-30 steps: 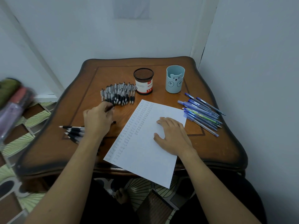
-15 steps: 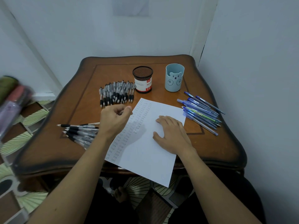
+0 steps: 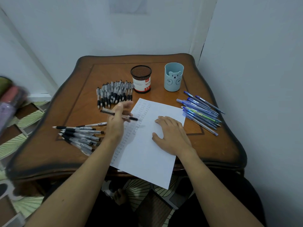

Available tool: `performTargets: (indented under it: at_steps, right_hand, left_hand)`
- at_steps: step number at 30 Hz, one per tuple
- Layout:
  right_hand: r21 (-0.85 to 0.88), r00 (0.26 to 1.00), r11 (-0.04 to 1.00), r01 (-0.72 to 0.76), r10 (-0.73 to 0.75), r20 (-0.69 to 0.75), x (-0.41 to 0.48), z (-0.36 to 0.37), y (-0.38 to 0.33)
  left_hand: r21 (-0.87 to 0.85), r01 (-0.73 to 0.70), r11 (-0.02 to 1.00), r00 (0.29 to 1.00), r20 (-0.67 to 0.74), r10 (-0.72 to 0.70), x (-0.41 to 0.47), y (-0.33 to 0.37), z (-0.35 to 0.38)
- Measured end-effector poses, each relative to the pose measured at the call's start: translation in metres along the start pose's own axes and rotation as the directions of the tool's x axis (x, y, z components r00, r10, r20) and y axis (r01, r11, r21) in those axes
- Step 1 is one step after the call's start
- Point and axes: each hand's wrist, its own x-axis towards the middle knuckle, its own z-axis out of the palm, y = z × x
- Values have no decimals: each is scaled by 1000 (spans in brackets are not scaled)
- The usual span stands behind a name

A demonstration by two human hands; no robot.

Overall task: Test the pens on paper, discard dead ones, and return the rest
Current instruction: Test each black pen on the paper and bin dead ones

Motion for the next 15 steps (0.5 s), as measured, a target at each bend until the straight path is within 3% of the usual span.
performTargets:
  at_steps: [4,9,15]
  right_hand:
    - [1,1000,1000,-4,4,7,1,0,0]
    - [5,1000,1000,-2,2,4,1,0,0]
    - [4,1000,1000,0,0,2,0,0,-1]
  left_hand:
    - [65,58,996,998,22,-60,-1,-5,1]
    - [271,16,962,998,60,-33,3,-10,-3]
    - [220,18,975,998,50,-30,-1,-3,-5]
